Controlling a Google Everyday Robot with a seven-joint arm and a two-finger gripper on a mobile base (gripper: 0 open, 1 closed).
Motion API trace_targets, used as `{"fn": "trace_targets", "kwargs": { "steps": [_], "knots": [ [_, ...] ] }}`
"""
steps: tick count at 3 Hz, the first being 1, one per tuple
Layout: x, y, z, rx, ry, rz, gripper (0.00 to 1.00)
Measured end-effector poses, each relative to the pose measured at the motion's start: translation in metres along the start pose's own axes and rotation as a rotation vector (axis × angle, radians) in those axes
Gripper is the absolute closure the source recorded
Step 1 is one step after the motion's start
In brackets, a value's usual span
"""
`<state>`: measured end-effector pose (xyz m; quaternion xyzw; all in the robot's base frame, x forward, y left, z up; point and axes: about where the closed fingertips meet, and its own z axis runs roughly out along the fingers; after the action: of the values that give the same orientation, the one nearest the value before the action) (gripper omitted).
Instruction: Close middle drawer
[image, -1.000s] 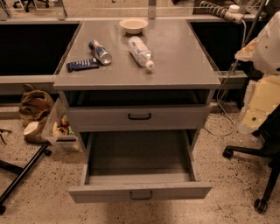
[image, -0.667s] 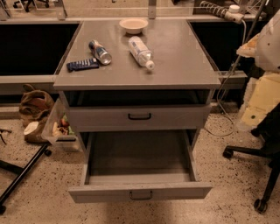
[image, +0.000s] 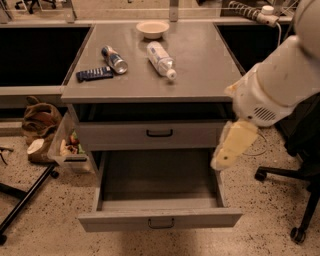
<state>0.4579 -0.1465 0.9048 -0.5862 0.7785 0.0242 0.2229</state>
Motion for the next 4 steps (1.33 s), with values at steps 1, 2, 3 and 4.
{"fn": "trace_targets", "kwargs": {
  "steps": [1, 2, 3, 4],
  "knots": [
    [-0.011, 0.016, 0.055, -0.033, -0.038, 0.01, 0.0],
    [-0.008, 0.04, 0.091, -0.074, -0.079, 0.015, 0.0],
    [-0.008, 0.04, 0.091, -0.074, -0.079, 0.015, 0.0],
    [-0.002, 0.042, 0.097, -0.073, -0.094, 0.036, 0.0]
  ]
}}
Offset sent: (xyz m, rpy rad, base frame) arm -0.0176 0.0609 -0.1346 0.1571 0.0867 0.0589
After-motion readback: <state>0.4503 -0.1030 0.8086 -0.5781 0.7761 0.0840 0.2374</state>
